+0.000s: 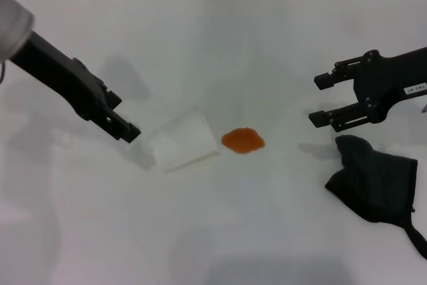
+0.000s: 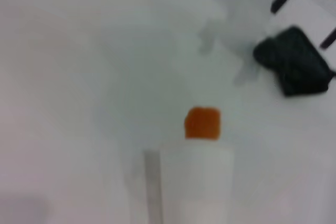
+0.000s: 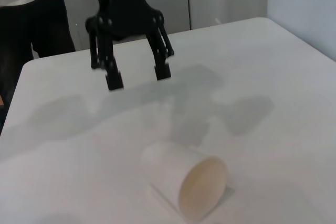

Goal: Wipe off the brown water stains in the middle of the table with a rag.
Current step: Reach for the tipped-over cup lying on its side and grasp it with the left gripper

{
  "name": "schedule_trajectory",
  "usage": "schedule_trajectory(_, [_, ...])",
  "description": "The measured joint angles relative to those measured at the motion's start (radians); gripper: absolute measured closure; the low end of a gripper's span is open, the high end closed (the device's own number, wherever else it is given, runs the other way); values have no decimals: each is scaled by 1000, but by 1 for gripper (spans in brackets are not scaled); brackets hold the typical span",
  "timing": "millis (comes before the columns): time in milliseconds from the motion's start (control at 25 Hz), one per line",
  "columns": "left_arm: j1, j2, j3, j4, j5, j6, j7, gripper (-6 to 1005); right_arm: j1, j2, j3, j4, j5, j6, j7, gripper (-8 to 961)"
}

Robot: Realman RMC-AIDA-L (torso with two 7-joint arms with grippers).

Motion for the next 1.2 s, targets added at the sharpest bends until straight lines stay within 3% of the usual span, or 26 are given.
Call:
schedule_trajectory(320, [-38, -82, 82, -1, 143, -102, 20, 117, -2, 7, -5, 0, 5, -3, -1, 212])
schedule_trajectory(480, [-32, -103, 154, -13, 143, -156, 20, 117, -3, 7, -5, 0, 11, -4, -1, 213])
schedule_trajectory(1040, [-31, -114, 234, -79, 98, -290, 10, 118, 0, 8, -27, 0, 28, -3, -1, 213])
schedule_trajectory(1200, [-52, -113, 285, -148, 82, -341, 10, 118, 1, 8, -32, -1, 32, 2, -1, 213])
